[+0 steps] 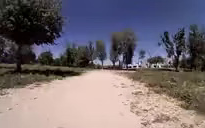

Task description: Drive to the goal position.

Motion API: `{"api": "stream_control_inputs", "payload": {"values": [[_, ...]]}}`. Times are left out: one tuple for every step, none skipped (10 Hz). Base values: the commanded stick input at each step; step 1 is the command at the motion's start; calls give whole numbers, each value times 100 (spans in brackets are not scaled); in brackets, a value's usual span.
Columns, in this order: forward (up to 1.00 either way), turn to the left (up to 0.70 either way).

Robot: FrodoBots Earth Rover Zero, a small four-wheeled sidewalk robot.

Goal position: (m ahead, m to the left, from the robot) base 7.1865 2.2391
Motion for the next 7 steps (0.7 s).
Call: {"api": "stream_control_inputs", "payload": {"values": [[85, 0], [85, 0], [85, 0], [85, 0], [85, 0], [85, 0], [85, 0]]}}
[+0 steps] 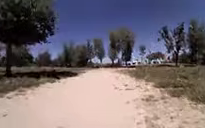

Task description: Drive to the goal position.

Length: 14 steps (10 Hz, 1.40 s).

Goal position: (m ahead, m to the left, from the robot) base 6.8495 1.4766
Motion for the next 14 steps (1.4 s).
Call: {"api": "stream_control_inputs", "payload": {"values": [[85, 0], [85, 0], [85, 0], [85, 0], [85, 0], [85, 0], [85, 0], [85, 0], [85, 0], [85, 0], [85, 0], [85, 0], [85, 0], [85, 0]]}}
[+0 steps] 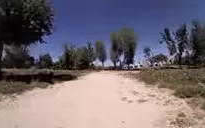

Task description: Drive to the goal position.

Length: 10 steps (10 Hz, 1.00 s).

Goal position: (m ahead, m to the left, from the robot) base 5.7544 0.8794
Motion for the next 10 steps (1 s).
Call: {"api": "stream_control_inputs", "payload": {"values": [[85, 0], [85, 0], [85, 0], [85, 0], [85, 0], [85, 0], [85, 0], [85, 0], [85, 0], [85, 0]]}}
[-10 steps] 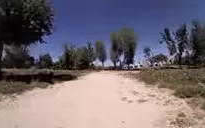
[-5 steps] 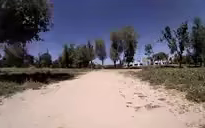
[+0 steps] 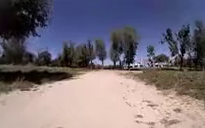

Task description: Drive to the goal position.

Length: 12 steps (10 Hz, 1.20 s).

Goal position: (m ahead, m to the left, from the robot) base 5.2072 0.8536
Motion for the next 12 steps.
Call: {"api": "stream_control_inputs", "payload": {"values": [[85, 0], [85, 0], [85, 0], [85, 0], [85, 0], [85, 0], [85, 0], [85, 0], [85, 0], [85, 0], [85, 0], [85, 0]]}}
